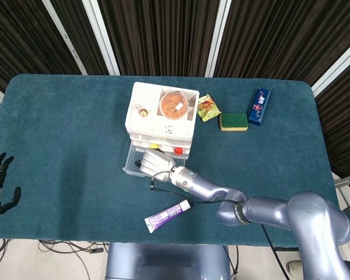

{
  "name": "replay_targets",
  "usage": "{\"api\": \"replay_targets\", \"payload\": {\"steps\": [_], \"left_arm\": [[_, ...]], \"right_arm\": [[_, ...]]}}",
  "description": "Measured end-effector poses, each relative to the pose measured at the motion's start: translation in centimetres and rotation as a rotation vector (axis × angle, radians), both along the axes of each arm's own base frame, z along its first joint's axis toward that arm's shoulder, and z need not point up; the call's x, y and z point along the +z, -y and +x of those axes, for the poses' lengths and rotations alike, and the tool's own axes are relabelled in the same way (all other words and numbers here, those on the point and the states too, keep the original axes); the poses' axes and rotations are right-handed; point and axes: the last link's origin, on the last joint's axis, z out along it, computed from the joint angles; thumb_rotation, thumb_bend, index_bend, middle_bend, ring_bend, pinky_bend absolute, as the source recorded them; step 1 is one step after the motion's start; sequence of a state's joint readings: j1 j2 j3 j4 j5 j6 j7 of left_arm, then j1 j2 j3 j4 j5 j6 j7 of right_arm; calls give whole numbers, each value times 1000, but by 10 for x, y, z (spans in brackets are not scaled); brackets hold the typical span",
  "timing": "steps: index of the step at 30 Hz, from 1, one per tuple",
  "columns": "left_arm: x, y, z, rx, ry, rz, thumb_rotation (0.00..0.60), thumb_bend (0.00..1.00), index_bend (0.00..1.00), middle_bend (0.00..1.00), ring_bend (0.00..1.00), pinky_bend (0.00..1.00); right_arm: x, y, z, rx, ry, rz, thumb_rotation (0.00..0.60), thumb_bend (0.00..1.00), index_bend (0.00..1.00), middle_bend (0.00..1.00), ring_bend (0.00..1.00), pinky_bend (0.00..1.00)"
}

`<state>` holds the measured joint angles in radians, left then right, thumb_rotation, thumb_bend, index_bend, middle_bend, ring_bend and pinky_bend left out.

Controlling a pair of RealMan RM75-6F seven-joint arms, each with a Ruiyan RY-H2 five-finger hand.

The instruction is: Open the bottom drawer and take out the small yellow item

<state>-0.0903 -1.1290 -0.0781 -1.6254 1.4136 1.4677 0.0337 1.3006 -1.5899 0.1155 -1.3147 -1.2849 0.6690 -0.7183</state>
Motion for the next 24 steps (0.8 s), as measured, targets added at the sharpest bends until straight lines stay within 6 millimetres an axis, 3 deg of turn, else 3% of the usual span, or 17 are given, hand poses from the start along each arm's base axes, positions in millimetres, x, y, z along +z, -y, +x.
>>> {"api": "replay_targets", "payload": {"steps": [24], "left_arm": [[0,0,0,4,6,1,600,438,55,0,0,0]], "right_arm": [[-9,6,0,-61,-19,35,600,227,387,1000,1000,1000]]}}
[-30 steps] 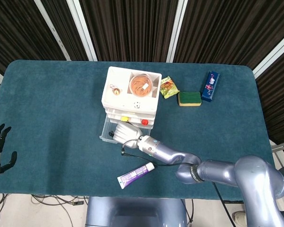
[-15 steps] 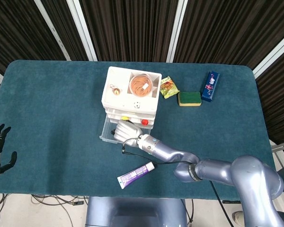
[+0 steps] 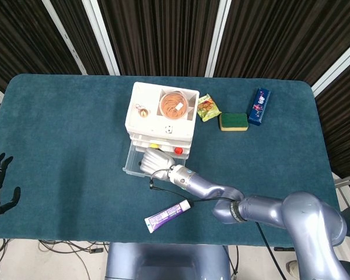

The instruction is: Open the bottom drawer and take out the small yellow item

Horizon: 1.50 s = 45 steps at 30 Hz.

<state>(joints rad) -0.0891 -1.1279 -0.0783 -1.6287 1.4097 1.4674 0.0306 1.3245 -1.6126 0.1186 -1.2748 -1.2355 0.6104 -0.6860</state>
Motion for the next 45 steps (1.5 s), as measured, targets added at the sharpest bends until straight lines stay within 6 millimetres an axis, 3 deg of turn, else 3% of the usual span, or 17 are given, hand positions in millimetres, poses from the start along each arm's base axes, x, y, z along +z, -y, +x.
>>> {"api": "replay_targets", "payload": {"steps": [25,45], "left_arm": [[1,0,-1,10,7,0,600,438,55,0,0,0],[0,0,-1,14,8,-7,600,438,55,0,0,0]], "right_arm": [[-12,1,3,-20,-5,14,600,392,413,1000,1000,1000],[-8,7,1,-30,-5,-21,600,396,422,1000,1000,1000]]}}
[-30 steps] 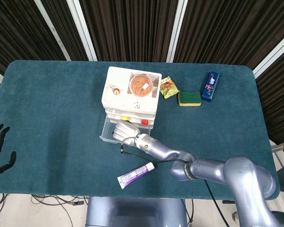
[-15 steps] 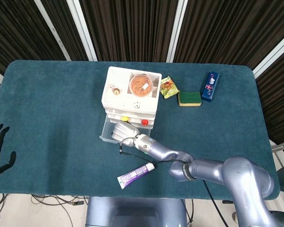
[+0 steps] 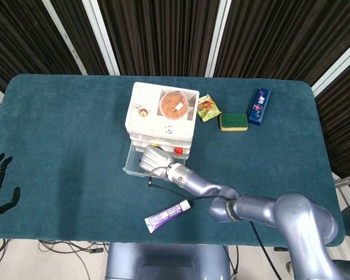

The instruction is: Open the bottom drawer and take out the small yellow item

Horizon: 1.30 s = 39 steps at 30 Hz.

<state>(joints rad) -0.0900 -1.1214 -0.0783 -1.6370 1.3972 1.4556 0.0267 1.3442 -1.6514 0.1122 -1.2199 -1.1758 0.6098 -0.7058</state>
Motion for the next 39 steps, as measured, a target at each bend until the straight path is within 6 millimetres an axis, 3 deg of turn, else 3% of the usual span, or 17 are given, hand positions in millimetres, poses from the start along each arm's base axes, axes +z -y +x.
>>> {"api": "replay_targets", "payload": {"steps": [39], "left_arm": [[2,-1,-1,11,18,5,600,438,55,0,0,0]], "right_arm": [[2,-6,3,5,42,6,600,396,500,1000,1000,1000]]}}
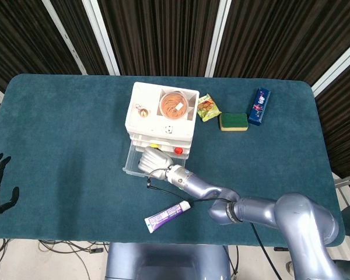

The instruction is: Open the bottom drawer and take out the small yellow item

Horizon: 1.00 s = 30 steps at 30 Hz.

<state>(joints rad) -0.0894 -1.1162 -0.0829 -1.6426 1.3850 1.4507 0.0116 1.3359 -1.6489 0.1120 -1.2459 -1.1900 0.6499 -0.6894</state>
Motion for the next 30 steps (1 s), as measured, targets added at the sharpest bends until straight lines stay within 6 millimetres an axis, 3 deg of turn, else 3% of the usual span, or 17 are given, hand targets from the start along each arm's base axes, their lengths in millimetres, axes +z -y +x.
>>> {"api": "replay_targets", "payload": {"steps": [10,19,26,30], "left_arm": [[0,0,0,-2,-2,0,600,438,54,0,0,0],[-2,1,1,-8,-12,-8,600,438,55,0,0,0],[-2,1,1,-4,-11,-4,600,438,55,0,0,0],[-2,1,1,-6,-13,-5,600,438,54,0,0,0]], "right_arm": [[22,-1,8,-8,64,-4,600,396,506,1000,1000,1000],[72,-6,2,-19,125,-23,600,395,507,1000,1000,1000],[117,-10,-28,-59,121,-67,600,395,512,1000,1000,1000],[140,-13,-62,-103,90,-104,600,395,511,1000,1000,1000]]}}
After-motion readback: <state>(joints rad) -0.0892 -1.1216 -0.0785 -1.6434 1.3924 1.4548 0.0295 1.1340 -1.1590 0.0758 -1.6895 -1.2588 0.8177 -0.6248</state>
